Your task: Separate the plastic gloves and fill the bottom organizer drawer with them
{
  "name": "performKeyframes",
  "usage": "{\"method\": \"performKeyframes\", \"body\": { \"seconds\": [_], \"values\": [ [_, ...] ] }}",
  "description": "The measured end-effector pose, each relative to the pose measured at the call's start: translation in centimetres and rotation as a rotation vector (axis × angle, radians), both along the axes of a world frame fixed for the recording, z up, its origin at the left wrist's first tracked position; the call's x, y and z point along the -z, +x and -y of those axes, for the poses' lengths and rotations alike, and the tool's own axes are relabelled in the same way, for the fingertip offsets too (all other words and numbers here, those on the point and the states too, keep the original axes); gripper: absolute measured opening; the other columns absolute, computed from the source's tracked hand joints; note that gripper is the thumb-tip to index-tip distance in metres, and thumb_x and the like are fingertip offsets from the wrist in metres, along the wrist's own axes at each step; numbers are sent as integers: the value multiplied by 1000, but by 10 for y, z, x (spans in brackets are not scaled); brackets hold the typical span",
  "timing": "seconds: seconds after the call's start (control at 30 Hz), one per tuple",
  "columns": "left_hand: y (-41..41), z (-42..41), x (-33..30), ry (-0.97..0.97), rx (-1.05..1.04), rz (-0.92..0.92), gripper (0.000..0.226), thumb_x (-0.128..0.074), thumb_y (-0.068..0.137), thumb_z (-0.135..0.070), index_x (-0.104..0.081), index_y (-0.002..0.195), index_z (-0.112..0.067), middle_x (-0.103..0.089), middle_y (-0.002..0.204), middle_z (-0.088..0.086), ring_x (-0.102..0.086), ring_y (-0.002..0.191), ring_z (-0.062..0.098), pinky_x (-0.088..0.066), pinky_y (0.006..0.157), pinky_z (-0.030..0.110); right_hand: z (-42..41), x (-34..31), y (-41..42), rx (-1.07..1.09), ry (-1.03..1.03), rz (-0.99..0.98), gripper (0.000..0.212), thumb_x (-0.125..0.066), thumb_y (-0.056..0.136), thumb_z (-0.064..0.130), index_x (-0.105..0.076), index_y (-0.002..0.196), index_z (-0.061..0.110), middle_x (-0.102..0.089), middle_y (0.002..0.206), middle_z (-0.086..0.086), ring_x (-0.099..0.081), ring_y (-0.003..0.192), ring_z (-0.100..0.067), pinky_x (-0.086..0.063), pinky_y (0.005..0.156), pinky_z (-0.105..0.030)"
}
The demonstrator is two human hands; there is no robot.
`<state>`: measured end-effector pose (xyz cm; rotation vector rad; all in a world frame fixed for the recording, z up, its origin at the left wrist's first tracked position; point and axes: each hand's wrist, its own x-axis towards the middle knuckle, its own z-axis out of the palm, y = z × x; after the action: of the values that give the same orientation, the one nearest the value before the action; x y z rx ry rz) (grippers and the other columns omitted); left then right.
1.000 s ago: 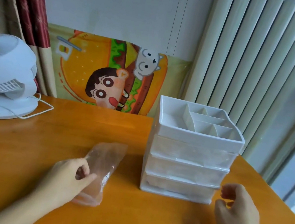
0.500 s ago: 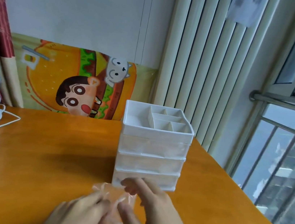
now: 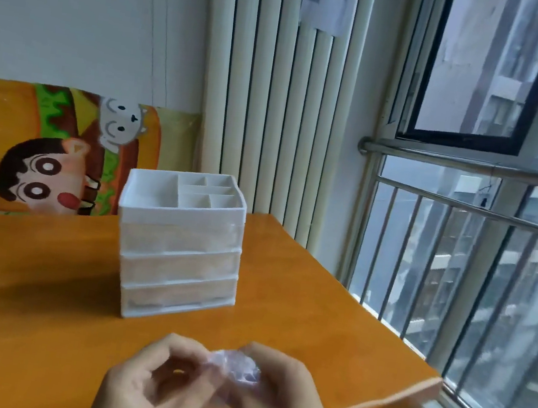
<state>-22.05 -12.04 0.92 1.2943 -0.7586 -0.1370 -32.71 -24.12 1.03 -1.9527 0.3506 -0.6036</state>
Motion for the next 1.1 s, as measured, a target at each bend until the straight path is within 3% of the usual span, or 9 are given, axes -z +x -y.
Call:
{"method": "performKeyframes", "body": {
  "seconds": [0.13,0.23,0.37,0.5,0.63,0.8,0.9,1.0,1.1],
  "values": [
    [-45,41,20,83,338,-83,56,-96,54,-54,-76,79,-8,-73,80,20,-69,78,21,-58,77,30,26,17,-72,168,80,173,14,-81,87,24,-77,100,20,-71,74,-14,-60,65,-14,-44,61,-30],
    [-85,71,39,318,560,118,18,-84,83,-23,-78,100,-20,-78,100,-2,-70,100,7,-49,89,15,55,58,-143,364,58,173,8,-79,88,13,-79,93,20,-72,71,-11,-64,62,-19,-46,56,-34],
    [-115,107,75,508,607,200,35,-75,92,-10,-73,110,-40,-73,116,-17,-64,117,5,-49,103,33,115,170,-246,793,-176,-194,45,-85,74,-5,-82,88,37,-67,101,15,-59,97,-11,-44,83,-28],
    [-137,144,115,613,648,204,25,-70,95,-10,-75,104,-33,-74,107,-15,-67,108,6,-55,95,34,148,304,-307,979,-133,-657,39,-75,77,-1,-83,95,33,-53,90,12,-55,82,-19,-41,70,-32],
    [-152,178,156,725,705,176,19,-66,99,-14,-74,104,-31,-75,103,-14,-68,101,6,-55,90,30,160,394,-299,906,-50,-922,42,-59,82,2,-72,118,20,-61,110,-1,-65,97,-33,-54,76,-41],
    [-159,212,203,830,708,105,19,-59,102,-20,-76,101,-30,-75,98,-16,-68,91,3,-56,85,23,182,470,-259,747,-7,-1130,35,-61,90,1,-54,123,12,-52,132,-12,-63,104,-37,-49,70,-41],
    [-159,223,219,844,719,46,23,-55,104,-19,-76,100,-29,-75,95,-15,-67,86,2,-53,77,12,197,502,-238,536,74,-1271,43,-58,99,11,-48,140,6,-47,142,-19,-55,126,-39,-53,97,-44],
    [-159,229,230,878,744,4,25,-53,105,-18,-76,103,-28,-75,99,-17,-67,94,-3,-53,79,11,204,530,-224,212,277,-1317,49,-39,109,25,-48,153,4,-43,161,-21,-44,146,-37,-36,120,-39],
    [-155,234,235,888,747,-43,26,-51,106,-16,-75,106,-26,-75,103,-17,-68,100,-2,-55,82,14,213,557,-227,223,305,-1312,47,-34,104,26,-63,135,4,-58,149,-20,-56,134,-36,-43,105,-36]
  ]
}}
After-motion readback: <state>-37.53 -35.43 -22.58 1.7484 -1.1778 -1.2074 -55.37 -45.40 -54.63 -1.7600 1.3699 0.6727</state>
